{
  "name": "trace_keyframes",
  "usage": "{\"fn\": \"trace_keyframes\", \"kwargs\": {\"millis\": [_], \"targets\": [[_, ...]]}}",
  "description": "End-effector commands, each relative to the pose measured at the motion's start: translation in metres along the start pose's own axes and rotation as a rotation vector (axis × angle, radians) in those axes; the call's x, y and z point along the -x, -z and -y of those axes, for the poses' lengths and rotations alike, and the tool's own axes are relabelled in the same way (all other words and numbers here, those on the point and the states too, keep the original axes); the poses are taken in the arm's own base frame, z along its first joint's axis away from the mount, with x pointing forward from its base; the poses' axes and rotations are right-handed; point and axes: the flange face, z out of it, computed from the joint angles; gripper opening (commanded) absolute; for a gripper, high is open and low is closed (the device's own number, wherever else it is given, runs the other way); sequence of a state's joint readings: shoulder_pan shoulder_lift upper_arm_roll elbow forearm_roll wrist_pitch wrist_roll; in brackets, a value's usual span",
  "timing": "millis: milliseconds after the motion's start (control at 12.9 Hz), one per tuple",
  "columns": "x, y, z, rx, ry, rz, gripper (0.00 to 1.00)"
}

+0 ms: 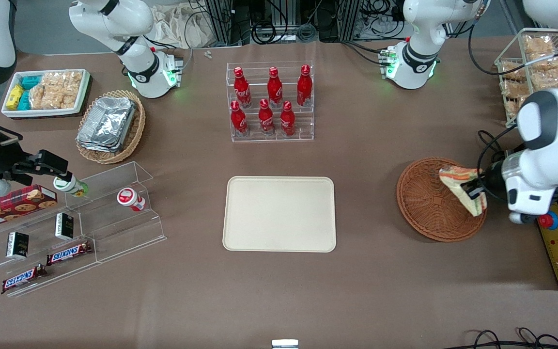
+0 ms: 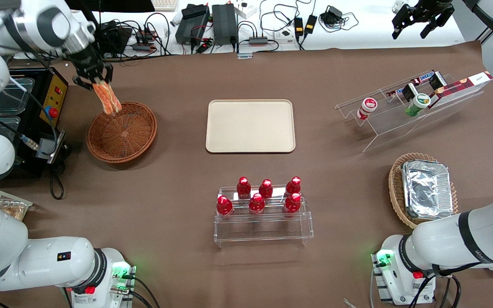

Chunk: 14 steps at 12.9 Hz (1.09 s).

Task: Place sandwich from basket to tray
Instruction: 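Lift the held sandwich up out of the basket, then carry the sandwich with the left gripper over the beige tray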

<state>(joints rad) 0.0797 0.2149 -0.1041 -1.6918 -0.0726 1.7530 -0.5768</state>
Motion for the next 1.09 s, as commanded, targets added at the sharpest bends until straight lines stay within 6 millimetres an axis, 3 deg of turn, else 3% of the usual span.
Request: {"fn": "trace_keyframes", "kwargs": {"millis": [0,155,388,466,544,699,1010], "targets": [[0.025,0.050,-0.042,0.003,-0.106,-0.001,0.00],[0.065,0.053,-0.090,-0.002,-0.221,-0.007,0.00],[0.131,0.000,-0.191,-0.081,-0.432,-0.007,0.00],[0.143,-0.020,-0.218,-0.086,-0.479,-0.016,0.00],[0.145,-0.038,-0.237,-0.065,-0.499,-0.023,0.00],[0.170,-0.081,-0.278,-0.026,-0.563,-0.046,0.00],[0.186,-0.174,-0.317,-0.027,-0.568,-0.074,0.00]]}}
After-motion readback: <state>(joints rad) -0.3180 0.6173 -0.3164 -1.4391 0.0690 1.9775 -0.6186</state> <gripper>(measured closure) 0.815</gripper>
